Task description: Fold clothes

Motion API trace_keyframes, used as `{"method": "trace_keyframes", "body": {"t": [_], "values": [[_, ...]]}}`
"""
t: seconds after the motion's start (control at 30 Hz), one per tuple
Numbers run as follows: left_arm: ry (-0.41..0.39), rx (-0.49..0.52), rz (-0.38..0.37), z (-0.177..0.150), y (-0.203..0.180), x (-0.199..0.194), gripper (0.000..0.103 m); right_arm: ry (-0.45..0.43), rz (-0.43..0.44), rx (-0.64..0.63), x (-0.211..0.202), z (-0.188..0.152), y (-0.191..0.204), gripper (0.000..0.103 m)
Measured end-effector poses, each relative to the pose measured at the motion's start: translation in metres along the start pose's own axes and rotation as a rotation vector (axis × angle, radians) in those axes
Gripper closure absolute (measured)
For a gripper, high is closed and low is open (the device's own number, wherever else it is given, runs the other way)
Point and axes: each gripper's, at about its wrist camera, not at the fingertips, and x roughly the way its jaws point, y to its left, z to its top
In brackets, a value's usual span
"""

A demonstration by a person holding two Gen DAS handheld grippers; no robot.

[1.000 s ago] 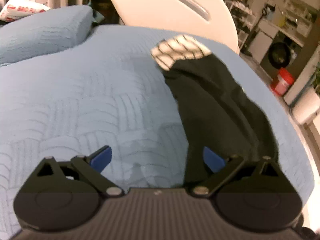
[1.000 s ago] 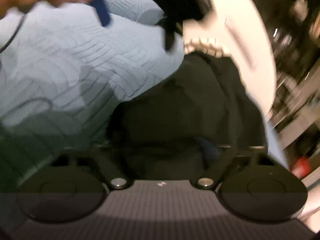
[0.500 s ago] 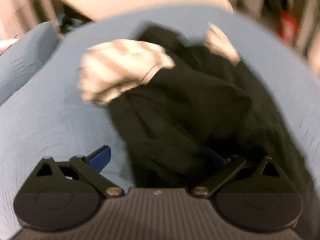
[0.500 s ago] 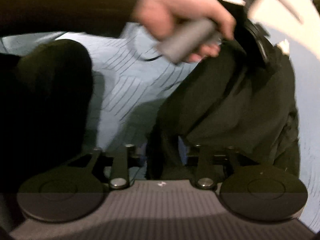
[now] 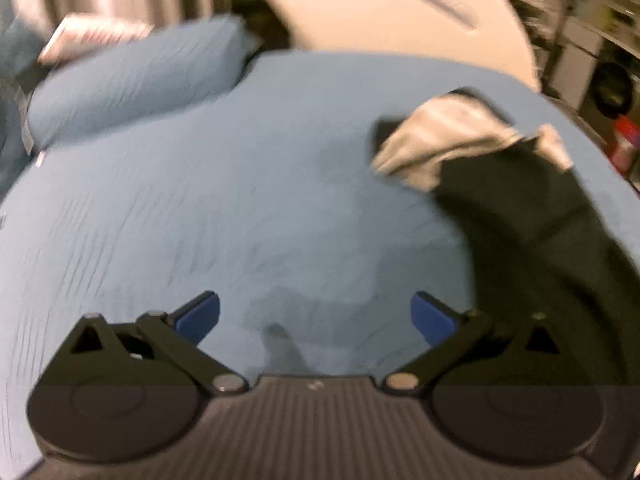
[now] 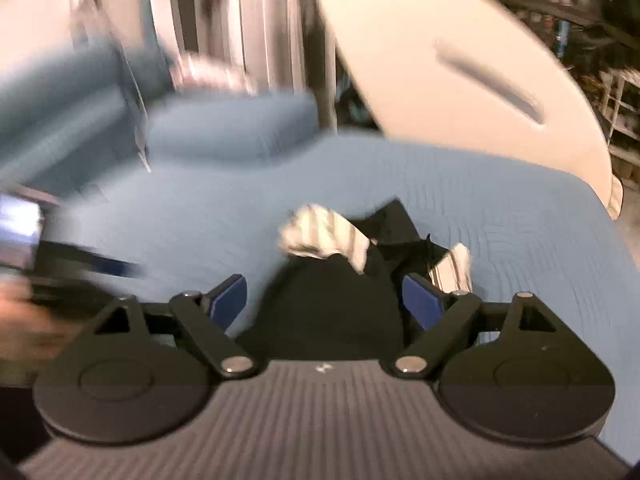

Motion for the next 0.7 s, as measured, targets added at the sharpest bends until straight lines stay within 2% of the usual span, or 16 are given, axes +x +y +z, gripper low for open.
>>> {"method": "trace_keyframes", "body": {"t": [0.03,0.07,0.1,0.13,0.17,0.3,0.33,0.37,0.43,0.47,0.53,0.57,0.6,0.63,0.67,0.7], "values": [[0.000,-0.014,-0.011,-0.004,0.005,-0.001,0.000,0.056,-0.031,-0.040,0.027,0.003,0.001,0.016],[0.010,-0.051,-0.037,-0.004,0.012,0.000,0.000,0.162,-0.092,-0.102,0.070,0.007,0.006,0.018],[0.008,-0.093,-0.072,-0.001,0.018,-0.001,0.000,0.213,-0.098,-0.104,0.084,0.009,0.006,0.044],[-0.004,-0.129,-0.101,0.000,0.023,-0.003,0.000,0.226,-0.036,-0.071,0.087,0.012,0.003,0.072],[-0.016,-0.163,-0.128,0.000,0.029,-0.005,0.000,0.220,0.005,-0.043,0.086,0.016,0.000,0.094],[0.025,-0.219,-0.197,-0.001,0.034,0.008,0.000,0.031,-0.059,0.041,0.046,0.043,-0.031,0.094],[0.038,-0.221,-0.212,-0.003,0.033,0.010,0.000,0.031,-0.091,0.073,0.049,0.040,-0.049,0.094],[0.068,-0.217,-0.225,-0.004,0.031,0.016,0.000,0.107,-0.156,0.103,0.064,0.031,-0.074,0.090],[0.094,-0.212,-0.226,-0.006,0.031,0.021,0.000,0.330,-0.227,0.087,0.095,0.006,-0.101,0.089],[0.089,-0.210,-0.231,-0.007,0.032,0.020,0.000,0.340,-0.210,0.120,0.094,-0.003,-0.113,0.089],[0.077,-0.216,-0.246,-0.008,0.035,0.018,0.000,0.217,-0.130,0.295,0.072,-0.014,-0.142,0.079],[0.080,-0.223,-0.249,-0.010,0.037,0.020,0.000,0.147,-0.090,0.385,0.060,-0.018,-0.156,0.061],[0.085,-0.227,-0.250,-0.009,0.038,0.023,0.000,0.097,-0.068,0.450,0.052,-0.022,-0.166,0.035],[0.087,-0.228,-0.250,-0.009,0.037,0.025,0.000,0.068,-0.058,0.498,0.045,-0.025,-0.175,0.023],[0.082,-0.230,-0.253,-0.008,0.036,0.026,0.000,0.047,-0.057,0.552,0.037,-0.028,-0.184,0.015],[0.071,-0.240,-0.270,-0.006,0.037,0.028,0.000,0.050,-0.079,0.572,0.029,-0.028,-0.185,0.016]]}}
